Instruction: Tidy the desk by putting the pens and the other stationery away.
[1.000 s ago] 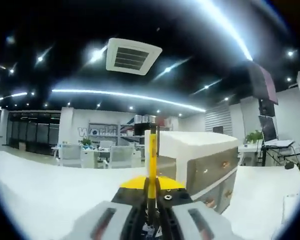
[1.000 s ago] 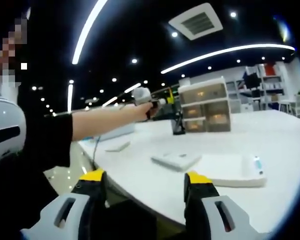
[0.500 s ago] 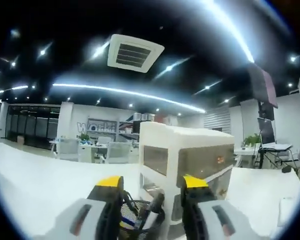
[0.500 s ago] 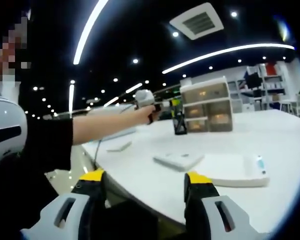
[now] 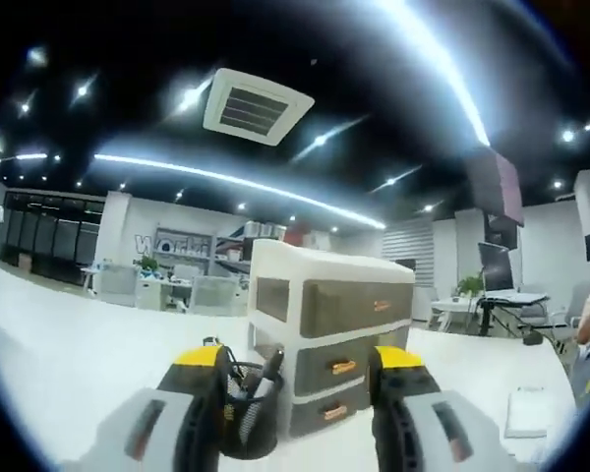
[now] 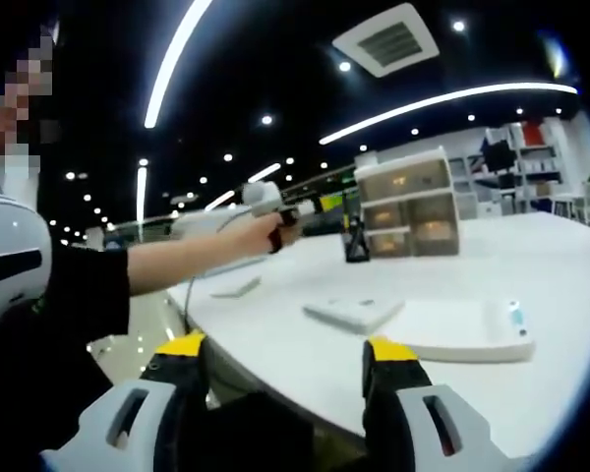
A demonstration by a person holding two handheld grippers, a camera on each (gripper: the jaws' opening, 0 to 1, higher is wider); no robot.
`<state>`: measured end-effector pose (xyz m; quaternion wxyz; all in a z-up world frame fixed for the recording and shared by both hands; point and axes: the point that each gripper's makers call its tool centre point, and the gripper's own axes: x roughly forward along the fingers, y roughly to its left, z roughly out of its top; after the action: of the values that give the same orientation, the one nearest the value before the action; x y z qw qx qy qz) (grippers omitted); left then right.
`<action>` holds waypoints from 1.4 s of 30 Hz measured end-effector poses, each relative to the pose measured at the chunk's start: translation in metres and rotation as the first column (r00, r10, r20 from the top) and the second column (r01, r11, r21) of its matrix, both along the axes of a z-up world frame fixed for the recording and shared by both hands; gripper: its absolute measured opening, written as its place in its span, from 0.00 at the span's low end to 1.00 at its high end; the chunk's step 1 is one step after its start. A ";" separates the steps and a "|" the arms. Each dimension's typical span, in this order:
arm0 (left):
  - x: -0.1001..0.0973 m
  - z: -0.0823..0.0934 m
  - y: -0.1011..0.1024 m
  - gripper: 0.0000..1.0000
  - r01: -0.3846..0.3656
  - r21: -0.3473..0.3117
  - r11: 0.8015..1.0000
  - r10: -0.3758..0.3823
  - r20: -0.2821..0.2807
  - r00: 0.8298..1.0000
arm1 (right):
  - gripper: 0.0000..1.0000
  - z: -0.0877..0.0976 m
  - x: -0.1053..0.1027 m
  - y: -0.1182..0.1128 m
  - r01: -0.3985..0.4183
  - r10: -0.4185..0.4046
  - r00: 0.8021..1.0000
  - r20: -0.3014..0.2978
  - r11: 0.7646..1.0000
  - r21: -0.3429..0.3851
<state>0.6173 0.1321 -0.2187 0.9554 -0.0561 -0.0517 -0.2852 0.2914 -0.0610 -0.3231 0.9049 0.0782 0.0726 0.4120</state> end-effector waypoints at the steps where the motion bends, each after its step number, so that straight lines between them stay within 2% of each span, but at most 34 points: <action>1: -0.005 -0.001 -0.001 0.59 0.009 0.002 1.000 -0.009 -0.002 1.000 | 0.59 0.000 0.000 0.000 0.000 0.000 1.000 -0.001 1.000 0.000; 4: -0.026 -0.005 -0.004 0.64 0.072 -0.014 0.997 -0.073 -0.013 0.997 | 0.60 -0.001 0.000 0.000 0.000 0.000 1.000 -0.003 1.000 0.001; 8: -0.054 -0.012 -0.004 0.66 0.127 0.011 0.992 -0.127 -0.010 0.992 | 0.60 -0.002 0.000 -0.001 0.003 -0.003 1.000 -0.002 1.000 0.001; 9: -0.057 -0.013 -0.004 0.66 0.131 0.010 0.991 -0.131 -0.010 0.991 | 0.60 -0.001 0.000 -0.002 0.004 -0.004 1.000 -0.002 1.000 0.001; 11: -0.078 -0.019 -0.005 0.66 0.171 -0.011 0.985 -0.171 -0.038 0.985 | 0.60 -0.001 0.001 -0.002 0.006 -0.006 1.000 -0.001 1.000 0.002; 12: -0.089 -0.019 -0.008 0.66 0.203 -0.036 0.979 -0.204 -0.038 0.978 | 0.60 -0.001 0.001 -0.002 0.007 -0.007 1.000 0.000 1.000 0.003; 15: -0.116 -0.022 -0.008 0.66 0.238 -0.057 0.970 -0.240 -0.030 0.970 | 0.60 0.000 0.001 -0.003 0.009 -0.009 1.000 0.001 1.000 0.006; 20: -0.150 -0.023 -0.011 0.67 0.280 -0.022 0.960 -0.280 -0.013 0.960 | 0.60 -0.001 0.000 -0.003 0.011 -0.011 1.000 0.000 1.000 0.002; 22: -0.167 -0.022 -0.014 0.67 0.288 -0.018 0.958 -0.288 -0.001 0.958 | 0.60 0.000 0.000 -0.004 0.015 -0.015 1.000 0.005 1.000 0.001; 23: -0.163 -0.021 -0.011 0.67 0.286 -0.027 0.958 -0.286 0.001 0.958 | 0.60 0.001 0.000 -0.005 0.018 -0.018 1.000 0.007 1.000 0.003; 25: -0.173 -0.020 -0.007 0.67 0.286 -0.033 0.958 -0.286 0.013 0.958 | 0.60 0.002 0.001 -0.008 0.026 -0.026 1.000 0.010 1.000 0.002; 29: -0.201 -0.028 -0.006 0.68 0.296 -0.013 0.955 -0.296 0.012 0.955 | 0.59 0.004 0.001 -0.011 0.036 -0.036 0.999 0.017 0.999 0.003; 35: -0.239 -0.046 0.002 0.68 0.269 0.089 0.959 -0.270 -0.004 0.963 | 0.58 0.007 0.004 -0.018 0.055 -0.055 0.998 0.040 0.998 0.015; 42: -0.276 -0.057 0.014 0.68 0.248 0.131 0.960 -0.249 -0.008 0.969 | 0.57 0.007 0.006 -0.020 0.063 -0.064 0.996 0.055 0.998 0.029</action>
<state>0.3418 0.1462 -0.2754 0.9135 0.0020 -0.0293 -0.4057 0.2977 -0.0810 -0.3156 0.9181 0.0815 0.0392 0.3860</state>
